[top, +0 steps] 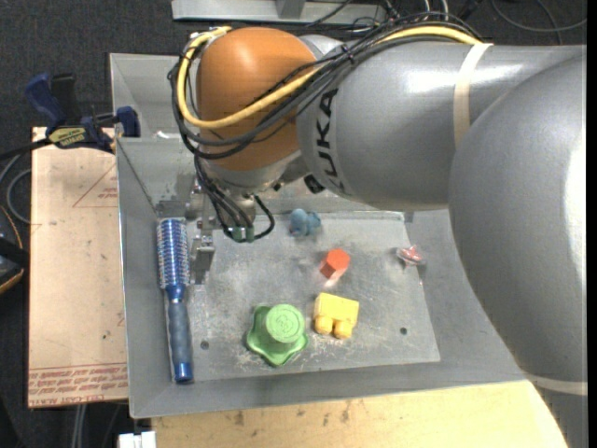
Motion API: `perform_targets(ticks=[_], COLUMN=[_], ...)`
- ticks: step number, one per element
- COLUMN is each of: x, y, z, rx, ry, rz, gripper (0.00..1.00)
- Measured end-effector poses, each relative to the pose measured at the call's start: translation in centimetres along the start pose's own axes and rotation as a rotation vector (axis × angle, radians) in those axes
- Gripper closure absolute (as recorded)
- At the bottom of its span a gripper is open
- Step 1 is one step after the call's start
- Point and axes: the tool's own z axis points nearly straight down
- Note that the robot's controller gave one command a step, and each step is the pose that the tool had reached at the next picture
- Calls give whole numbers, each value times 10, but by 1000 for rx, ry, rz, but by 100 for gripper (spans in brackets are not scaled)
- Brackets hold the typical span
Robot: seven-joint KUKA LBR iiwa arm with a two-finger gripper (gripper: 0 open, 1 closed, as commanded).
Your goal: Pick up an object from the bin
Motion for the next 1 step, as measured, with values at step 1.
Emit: perform_targets(ticks=[1], x=[-25], y=[7], z=[103], rx=[-8], ry=[-32], rz=[-405], gripper=[0])
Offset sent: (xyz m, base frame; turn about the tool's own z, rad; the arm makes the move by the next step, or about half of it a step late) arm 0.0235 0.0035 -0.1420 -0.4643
